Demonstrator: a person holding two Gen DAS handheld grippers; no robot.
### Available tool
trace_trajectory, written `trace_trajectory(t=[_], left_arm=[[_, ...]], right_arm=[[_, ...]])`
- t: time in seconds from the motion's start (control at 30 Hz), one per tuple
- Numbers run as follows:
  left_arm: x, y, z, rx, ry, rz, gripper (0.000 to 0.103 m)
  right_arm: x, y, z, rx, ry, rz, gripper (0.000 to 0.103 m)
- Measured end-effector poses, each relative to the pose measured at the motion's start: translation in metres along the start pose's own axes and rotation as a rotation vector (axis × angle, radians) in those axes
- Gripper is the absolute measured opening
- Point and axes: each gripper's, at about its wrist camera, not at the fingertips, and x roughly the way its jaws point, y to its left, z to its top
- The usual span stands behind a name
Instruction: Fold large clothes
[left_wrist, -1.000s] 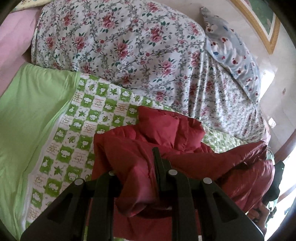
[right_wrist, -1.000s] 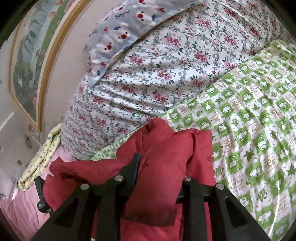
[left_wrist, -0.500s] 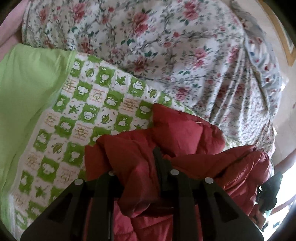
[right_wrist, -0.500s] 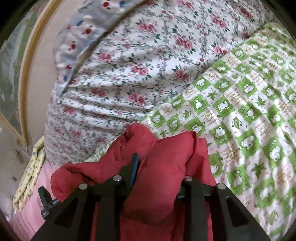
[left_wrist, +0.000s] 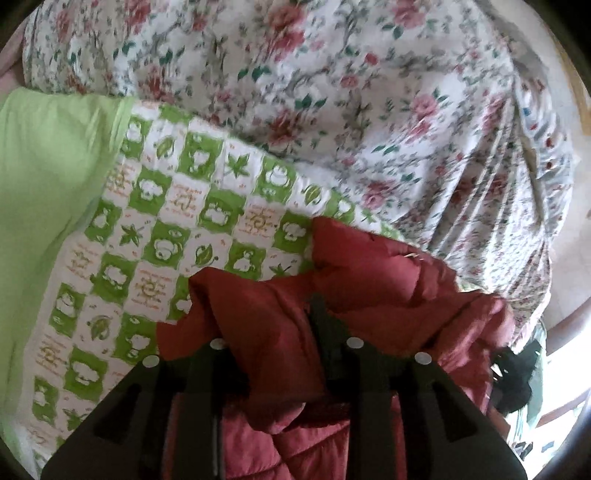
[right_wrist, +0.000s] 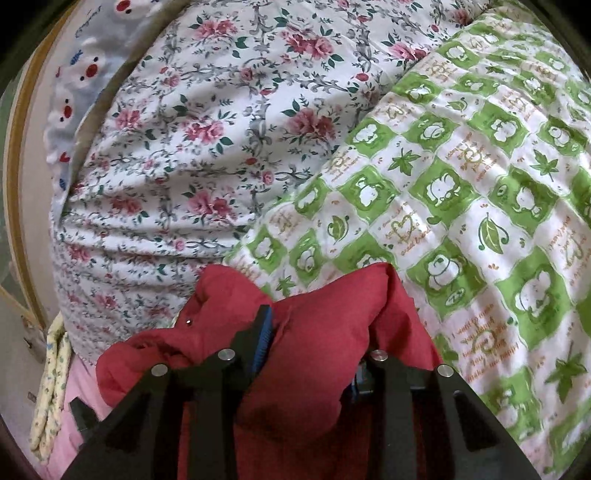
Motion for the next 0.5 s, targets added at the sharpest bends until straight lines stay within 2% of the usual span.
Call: trace_trajectory(t=[0.2, 0.27, 0.37, 0.43, 0.5], left_arm=[[-0.053, -0.01, -0.006, 0.045, -0.08, -0.012, 0.037], [-0.069, -0.014, -0.012, 0.053, -0.107, -0.013, 0.037], [-0.095, -0.029, -0.027, 0.098, -0.154, -0.058, 0.037], [-0.098, -0.048, -0.039, 0.152, -0.147, -0.079, 0.037], [-0.085, -0.077, -0.058, 0.238, -0.099, -0.108, 0.037]], right_arm=[[0.013, 0.002, 0.002, -0.019, -0.003, -0.032, 0.033], [0.015, 0.002, 0.001, -0.018, -0.005, -0.039, 0.033], [0.019, -0.001, 0.002, -0.009, -0.005, -0.045, 0.033], [0.02, -0.003, 0.002, -0.001, -0.004, -0.048, 0.033], [0.021, -0.003, 0.002, 0.001, -0.004, -0.051, 0.033]])
